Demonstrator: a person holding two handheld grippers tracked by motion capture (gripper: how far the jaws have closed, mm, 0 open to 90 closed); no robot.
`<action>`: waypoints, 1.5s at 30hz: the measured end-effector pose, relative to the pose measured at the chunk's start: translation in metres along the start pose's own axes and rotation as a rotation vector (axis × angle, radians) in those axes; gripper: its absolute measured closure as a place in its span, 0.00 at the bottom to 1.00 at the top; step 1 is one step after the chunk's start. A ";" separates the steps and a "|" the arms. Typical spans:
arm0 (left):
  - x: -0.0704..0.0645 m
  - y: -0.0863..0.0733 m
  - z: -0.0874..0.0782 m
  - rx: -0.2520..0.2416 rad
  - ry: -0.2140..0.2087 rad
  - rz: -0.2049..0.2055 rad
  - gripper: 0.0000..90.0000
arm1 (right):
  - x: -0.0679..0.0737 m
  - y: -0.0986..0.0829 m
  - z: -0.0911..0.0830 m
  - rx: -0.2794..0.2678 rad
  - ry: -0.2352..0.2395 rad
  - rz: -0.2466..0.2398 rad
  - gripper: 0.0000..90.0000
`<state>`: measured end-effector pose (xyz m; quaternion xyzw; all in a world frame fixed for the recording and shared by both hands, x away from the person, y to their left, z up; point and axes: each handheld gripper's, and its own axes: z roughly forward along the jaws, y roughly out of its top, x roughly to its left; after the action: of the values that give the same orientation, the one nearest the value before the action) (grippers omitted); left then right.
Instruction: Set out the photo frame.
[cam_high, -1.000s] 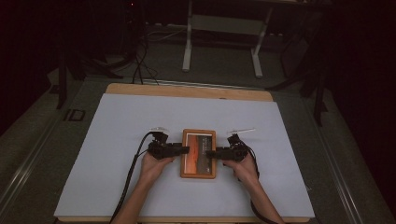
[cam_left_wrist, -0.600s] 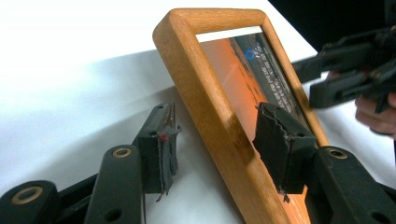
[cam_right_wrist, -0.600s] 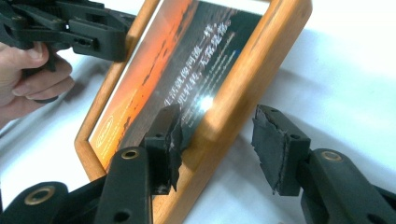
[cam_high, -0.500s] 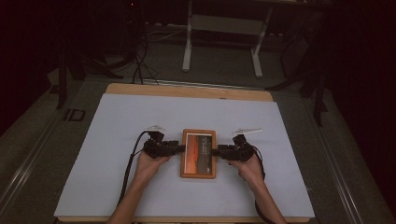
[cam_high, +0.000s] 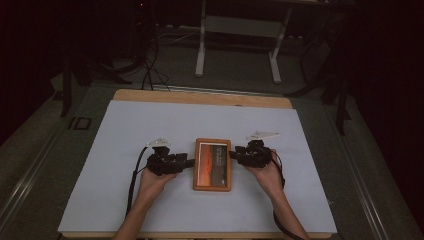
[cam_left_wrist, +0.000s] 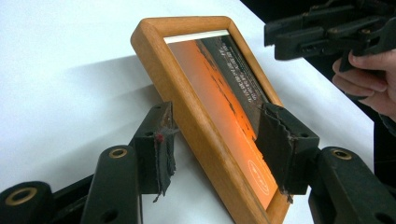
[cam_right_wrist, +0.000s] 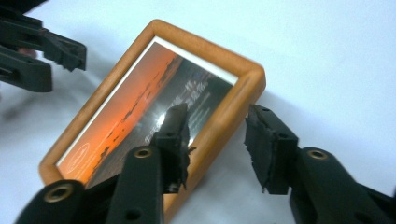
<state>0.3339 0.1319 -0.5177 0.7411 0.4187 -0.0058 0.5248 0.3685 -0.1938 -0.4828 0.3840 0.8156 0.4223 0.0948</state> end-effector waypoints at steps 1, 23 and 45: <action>-0.001 -0.001 -0.001 0.000 0.004 0.002 0.52 | 0.001 0.002 0.000 0.000 -0.010 -0.015 0.70; -0.023 -0.004 -0.019 0.011 0.016 0.105 0.55 | 0.010 0.023 0.017 -0.066 -0.044 -0.045 0.92; -0.029 -0.014 -0.021 -0.025 0.122 0.094 0.54 | 0.007 0.020 0.036 -0.016 -0.103 -0.114 1.00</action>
<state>0.2975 0.1324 -0.5059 0.7524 0.4147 0.0690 0.5070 0.3920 -0.1602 -0.4887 0.3573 0.8269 0.4023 0.1635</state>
